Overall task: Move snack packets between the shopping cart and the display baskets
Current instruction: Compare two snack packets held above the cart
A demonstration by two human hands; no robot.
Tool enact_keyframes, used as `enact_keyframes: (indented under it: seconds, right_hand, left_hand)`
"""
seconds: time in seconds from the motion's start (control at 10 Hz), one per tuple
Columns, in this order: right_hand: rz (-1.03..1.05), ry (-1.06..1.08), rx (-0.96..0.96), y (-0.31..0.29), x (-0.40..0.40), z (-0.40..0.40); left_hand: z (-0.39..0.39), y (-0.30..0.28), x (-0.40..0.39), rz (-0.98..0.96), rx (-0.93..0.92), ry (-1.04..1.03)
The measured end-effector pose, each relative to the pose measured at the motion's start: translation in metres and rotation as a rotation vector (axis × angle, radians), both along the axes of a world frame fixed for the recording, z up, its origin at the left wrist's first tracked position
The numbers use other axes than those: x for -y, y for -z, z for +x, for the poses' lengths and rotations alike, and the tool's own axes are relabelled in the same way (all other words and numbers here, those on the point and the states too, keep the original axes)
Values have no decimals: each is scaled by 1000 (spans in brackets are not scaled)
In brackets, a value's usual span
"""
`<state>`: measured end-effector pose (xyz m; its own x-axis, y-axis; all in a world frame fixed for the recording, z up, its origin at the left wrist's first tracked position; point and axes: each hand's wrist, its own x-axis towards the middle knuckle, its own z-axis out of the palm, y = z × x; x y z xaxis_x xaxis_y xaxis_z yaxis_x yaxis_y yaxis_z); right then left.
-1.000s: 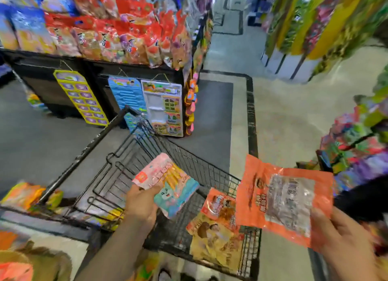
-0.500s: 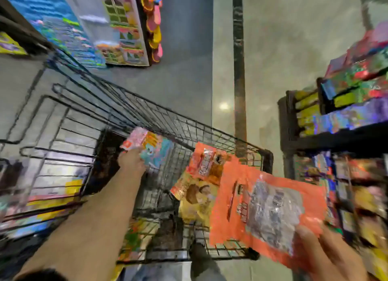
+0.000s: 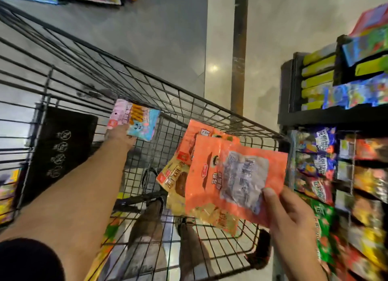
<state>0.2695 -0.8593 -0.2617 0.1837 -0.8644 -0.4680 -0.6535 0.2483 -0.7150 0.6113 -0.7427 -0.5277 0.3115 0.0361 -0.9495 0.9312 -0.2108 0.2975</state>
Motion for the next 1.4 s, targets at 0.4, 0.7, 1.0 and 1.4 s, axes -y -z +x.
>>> enact_keyframes:
  seconds: [0.4,0.7,1.0,1.4]
  right_hand:
    - [341,157,17,165,30,20]
    - [432,292,-210,180,56,21]
    - [71,-344,-35,56,33,-11]
    - [-298,-1142,510,-228,-135,-24]
  left_hand:
    - [-37,-100,-54,-17,143,273]
    - [-99,-255,-80,-146,573,712]
    - [-194,-389,-151,-33,1019,751]
    - [-356,-543,-292,381,1270,380]
